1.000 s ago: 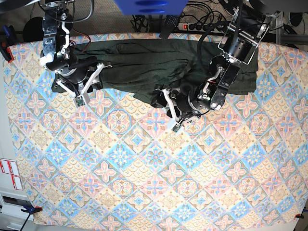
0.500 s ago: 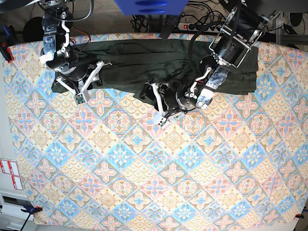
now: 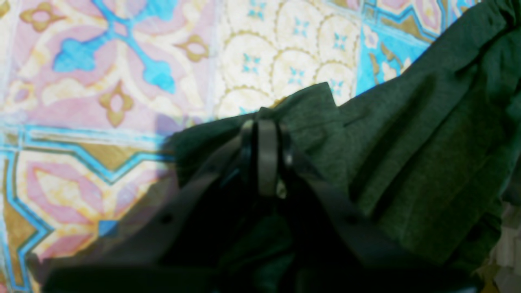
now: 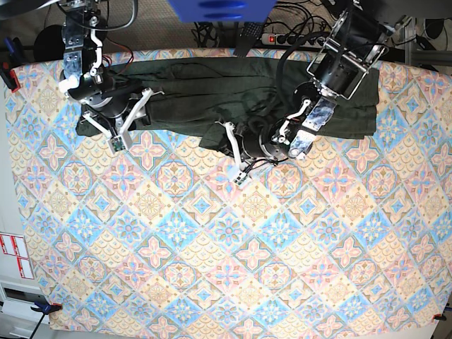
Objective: Fold the T-shirt properly
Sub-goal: 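Carry the left gripper back to the shirt's end and release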
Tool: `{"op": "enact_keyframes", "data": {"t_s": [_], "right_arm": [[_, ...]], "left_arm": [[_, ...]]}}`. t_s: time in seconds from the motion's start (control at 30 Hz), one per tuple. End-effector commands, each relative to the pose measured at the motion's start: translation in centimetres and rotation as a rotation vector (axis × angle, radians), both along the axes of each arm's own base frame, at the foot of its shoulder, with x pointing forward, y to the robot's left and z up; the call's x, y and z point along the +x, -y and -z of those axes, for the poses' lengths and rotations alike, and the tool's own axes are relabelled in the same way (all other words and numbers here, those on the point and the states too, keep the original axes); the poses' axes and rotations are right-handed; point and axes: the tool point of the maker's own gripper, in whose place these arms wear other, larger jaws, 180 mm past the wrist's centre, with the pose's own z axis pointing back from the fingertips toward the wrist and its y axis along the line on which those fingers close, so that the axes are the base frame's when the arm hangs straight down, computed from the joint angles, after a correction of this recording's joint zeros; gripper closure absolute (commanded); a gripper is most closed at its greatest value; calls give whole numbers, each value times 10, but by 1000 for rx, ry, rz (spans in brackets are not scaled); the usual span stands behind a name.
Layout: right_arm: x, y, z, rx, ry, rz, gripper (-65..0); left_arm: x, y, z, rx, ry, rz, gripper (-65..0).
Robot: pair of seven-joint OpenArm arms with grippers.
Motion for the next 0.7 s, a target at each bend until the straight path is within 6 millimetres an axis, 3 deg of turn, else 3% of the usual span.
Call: {"op": "enact_keyframes", "data": {"t_s": [0.0, 0.07, 0.27, 0.5, 0.67], "right_arm": [[6, 0, -8, 6, 37, -4, -196], [7, 0, -8, 6, 38, -4, -196], [7, 0, -9, 7, 40, -3, -196], [8, 0, -9, 7, 43, -3, -196], [8, 0, -9, 7, 43, -3, -196]], "left_arm": [[18, -4, -23, -28, 80, -4, 0], [23, -4, -36, -45, 123, 3, 0], [33, -45, -65, -58, 211, -85, 0], [19, -75, -90, -57, 282, -123, 0], [4, -97, -119, -47, 361, -133, 0]]}}
